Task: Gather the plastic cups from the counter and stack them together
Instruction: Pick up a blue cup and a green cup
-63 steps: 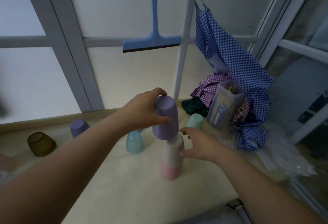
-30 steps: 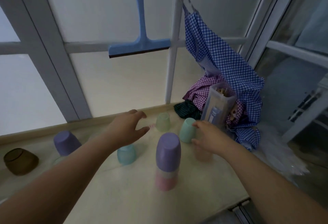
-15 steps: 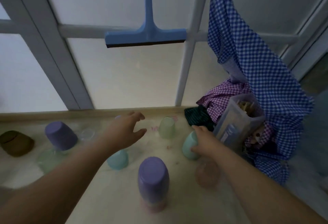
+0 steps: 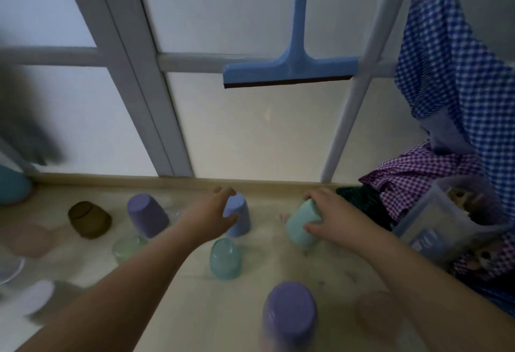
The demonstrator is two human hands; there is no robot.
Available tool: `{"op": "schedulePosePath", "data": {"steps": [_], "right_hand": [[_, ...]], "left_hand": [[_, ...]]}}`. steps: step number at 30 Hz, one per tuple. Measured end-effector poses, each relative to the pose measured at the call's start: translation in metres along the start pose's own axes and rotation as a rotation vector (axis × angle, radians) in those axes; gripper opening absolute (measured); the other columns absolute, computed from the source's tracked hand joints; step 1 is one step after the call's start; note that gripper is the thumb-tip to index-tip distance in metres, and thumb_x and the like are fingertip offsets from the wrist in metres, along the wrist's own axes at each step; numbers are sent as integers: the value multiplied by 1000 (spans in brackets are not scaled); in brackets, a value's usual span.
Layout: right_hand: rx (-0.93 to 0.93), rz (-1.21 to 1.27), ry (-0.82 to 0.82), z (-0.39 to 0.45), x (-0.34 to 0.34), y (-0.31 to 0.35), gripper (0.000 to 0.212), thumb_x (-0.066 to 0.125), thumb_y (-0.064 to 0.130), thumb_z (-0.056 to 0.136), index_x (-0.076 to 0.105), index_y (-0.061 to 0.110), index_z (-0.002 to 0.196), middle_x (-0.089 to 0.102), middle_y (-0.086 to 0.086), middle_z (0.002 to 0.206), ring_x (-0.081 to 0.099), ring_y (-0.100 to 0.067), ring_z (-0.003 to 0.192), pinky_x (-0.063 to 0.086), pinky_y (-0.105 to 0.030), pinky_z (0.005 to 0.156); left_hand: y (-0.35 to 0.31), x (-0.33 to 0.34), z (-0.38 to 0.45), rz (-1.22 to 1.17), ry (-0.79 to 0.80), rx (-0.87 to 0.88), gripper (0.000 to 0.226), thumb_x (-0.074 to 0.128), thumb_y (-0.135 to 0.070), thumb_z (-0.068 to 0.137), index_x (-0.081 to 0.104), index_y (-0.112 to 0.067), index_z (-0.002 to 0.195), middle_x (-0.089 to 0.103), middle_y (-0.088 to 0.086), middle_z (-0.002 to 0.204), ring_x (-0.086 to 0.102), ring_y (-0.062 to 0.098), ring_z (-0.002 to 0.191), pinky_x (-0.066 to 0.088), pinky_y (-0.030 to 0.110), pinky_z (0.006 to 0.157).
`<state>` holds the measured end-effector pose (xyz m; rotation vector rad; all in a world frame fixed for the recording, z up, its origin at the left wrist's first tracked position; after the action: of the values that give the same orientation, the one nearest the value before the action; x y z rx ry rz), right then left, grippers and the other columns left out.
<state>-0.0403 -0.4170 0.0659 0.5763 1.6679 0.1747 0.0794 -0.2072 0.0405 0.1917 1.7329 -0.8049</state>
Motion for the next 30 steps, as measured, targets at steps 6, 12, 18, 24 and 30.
{"op": "schedulePosePath", "data": {"steps": [6, 12, 18, 24, 30], "right_hand": [[32, 51, -62, -5, 2, 15, 54, 68, 29, 78, 43, 25, 126, 40, 7, 122, 44, -11, 108, 38, -26, 87], [128, 87, -109, -19, 9, 12, 52, 69, 30, 78, 41, 31, 122, 30, 17, 113, 40, -7, 102, 37, -25, 82], [201, 111, -181, -39, 0, 18, 53, 69, 31, 78, 42, 32, 123, 33, 15, 116, 42, -8, 102, 38, -25, 82], [186, 69, -219, -61, -26, 40, 53, 68, 32, 77, 43, 30, 123, 40, 9, 119, 43, -10, 103, 37, -24, 83], [123, 31, -248, -86, -56, 65, 60, 71, 31, 71, 39, 27, 122, 45, 5, 115, 48, -13, 99, 42, -26, 81]], "left_hand": [[29, 23, 47, -27, 154, -49, 80, 64, -28, 79, 19, -16, 144, 32, 13, 144, 47, 34, 123, 41, 41, 101], [43, 50, 74, -38, 249, -35, 80, 68, -29, 75, 25, -11, 140, 43, 16, 139, 48, 33, 122, 42, 37, 96], [39, 29, 74, -153, 141, 34, 56, 72, -19, 69, 36, -8, 110, 55, 15, 98, 57, 31, 85, 48, 38, 70], [0, -26, 50, -30, 67, 221, 57, 71, -26, 68, 40, -17, 116, 52, 11, 110, 55, 31, 92, 47, 38, 73], [-44, -77, -7, -49, -9, 311, 66, 73, -28, 66, 39, -20, 123, 50, 6, 114, 54, 28, 98, 49, 40, 78]]}}
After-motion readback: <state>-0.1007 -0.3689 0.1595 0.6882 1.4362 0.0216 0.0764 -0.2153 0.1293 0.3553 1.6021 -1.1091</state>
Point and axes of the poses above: each hand's wrist, its own z-axis towards the middle knuckle, its own x-axis out of the palm, y = z × x, the point moved 2 cm from there along z, towards the middle knuckle
